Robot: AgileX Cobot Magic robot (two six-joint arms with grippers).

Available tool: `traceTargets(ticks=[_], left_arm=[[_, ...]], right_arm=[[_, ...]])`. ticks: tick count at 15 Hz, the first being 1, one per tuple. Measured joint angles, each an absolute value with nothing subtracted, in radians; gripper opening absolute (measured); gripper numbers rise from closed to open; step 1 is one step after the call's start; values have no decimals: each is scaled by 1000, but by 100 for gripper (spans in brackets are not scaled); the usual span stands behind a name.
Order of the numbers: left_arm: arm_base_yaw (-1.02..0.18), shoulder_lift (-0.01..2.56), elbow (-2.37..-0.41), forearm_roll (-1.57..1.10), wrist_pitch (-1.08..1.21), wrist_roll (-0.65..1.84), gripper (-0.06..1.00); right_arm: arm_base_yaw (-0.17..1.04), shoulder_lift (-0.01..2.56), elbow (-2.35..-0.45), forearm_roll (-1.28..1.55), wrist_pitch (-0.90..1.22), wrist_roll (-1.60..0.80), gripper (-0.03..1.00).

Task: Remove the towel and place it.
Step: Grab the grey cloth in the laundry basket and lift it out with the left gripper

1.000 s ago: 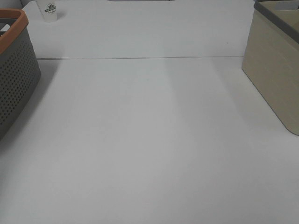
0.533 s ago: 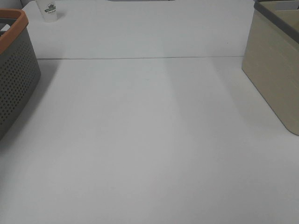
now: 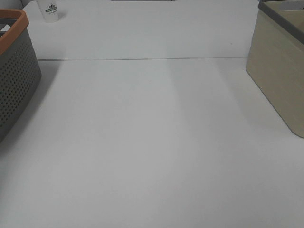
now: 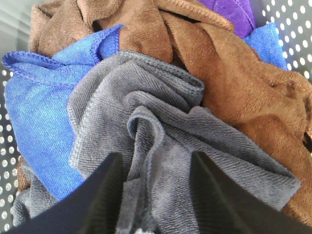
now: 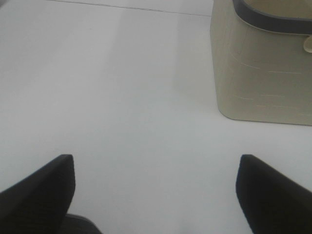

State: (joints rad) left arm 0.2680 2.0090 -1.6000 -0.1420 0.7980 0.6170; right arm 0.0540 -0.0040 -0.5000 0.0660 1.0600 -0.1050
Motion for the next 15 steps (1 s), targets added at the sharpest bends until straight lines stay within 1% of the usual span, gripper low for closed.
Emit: traceTargets(ticks=[2, 3, 8, 15], left_arm=[[268, 2009, -1600, -142, 798, 598, 32], [268, 2009, -1600, -142, 798, 597, 30], [268, 2009, -1600, -142, 798, 594, 0], [268, 2009, -1600, -140, 798, 594, 0]], right_arm=[[54, -4, -500, 66, 1060, -105, 87], [54, -4, -500, 66, 1060, -105, 87], [54, -4, -500, 66, 1060, -105, 87], [54, -4, -500, 66, 1060, -105, 87]])
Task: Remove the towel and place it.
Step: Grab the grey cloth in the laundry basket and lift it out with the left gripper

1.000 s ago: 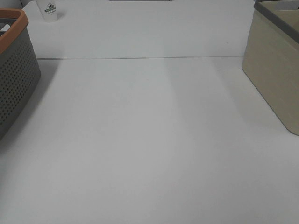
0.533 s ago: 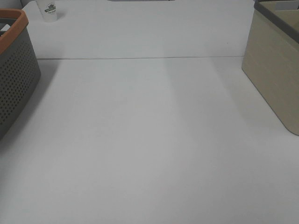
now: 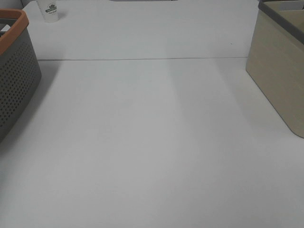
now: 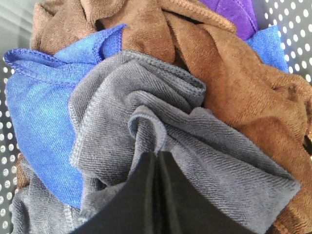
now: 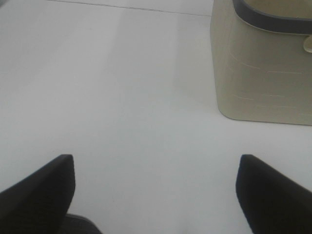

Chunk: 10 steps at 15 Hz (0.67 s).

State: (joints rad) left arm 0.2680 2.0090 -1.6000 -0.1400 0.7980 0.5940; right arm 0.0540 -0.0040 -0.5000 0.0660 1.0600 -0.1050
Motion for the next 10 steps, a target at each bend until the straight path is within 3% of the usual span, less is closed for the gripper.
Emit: traceTargets(ticks=[10], left_arm=[[268, 1903, -1600, -131, 772, 594, 0]], right_arm=[[54, -4, -500, 66, 1060, -105, 87]])
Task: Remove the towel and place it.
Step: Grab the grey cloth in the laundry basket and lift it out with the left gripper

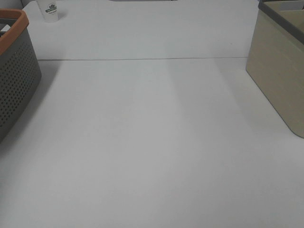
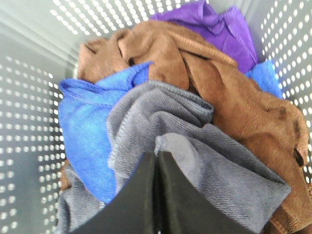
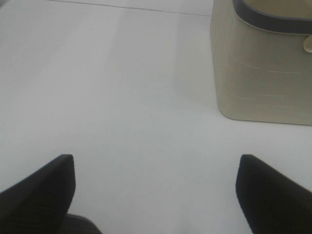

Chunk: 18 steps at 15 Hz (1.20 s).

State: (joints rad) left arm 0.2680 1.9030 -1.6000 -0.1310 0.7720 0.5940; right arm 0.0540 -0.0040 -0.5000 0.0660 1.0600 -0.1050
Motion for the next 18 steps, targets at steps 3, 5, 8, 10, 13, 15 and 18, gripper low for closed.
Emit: traceTargets(ticks=[3, 5, 8, 10, 13, 15, 18], left_arm=[[268, 1853, -1600, -131, 765, 594, 0], [268, 1819, -1600, -131, 760, 594, 0], [268, 1767, -1600, -131, 744, 594, 0], [268, 1731, -1600, -131, 730, 578, 0], [268, 1692, -1600, -131, 721, 555, 0], [268, 1672, -1600, -132, 717, 541, 0], [268, 1650, -1600, -132, 712, 521, 0]], right_arm=[[54, -4, -500, 66, 1060, -105, 86], [54, -4, -500, 66, 1060, -105, 86], [54, -4, -500, 66, 1060, -104, 86], [54, -4, -500, 66, 1060, -104, 86], [54, -4, -500, 66, 1060, -104, 86], [54, -4, -500, 66, 1060, -104, 86], [54, -4, -500, 66, 1060, -104, 86]])
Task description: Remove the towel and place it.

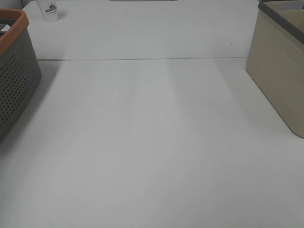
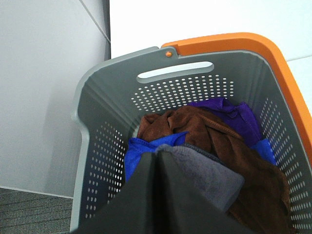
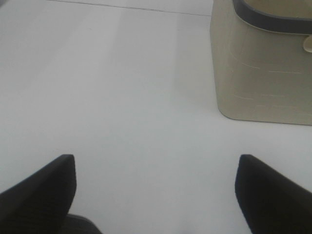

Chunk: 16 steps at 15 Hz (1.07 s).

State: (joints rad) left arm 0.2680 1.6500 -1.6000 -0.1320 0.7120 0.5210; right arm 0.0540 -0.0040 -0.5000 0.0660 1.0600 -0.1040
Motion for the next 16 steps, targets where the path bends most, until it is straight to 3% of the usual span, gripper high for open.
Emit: traceTargets(ticks=[16], left_arm=[[268, 1410, -1635, -248, 445, 512, 0]], right_arm=[[54, -4, -500, 66, 1060, -104, 86]])
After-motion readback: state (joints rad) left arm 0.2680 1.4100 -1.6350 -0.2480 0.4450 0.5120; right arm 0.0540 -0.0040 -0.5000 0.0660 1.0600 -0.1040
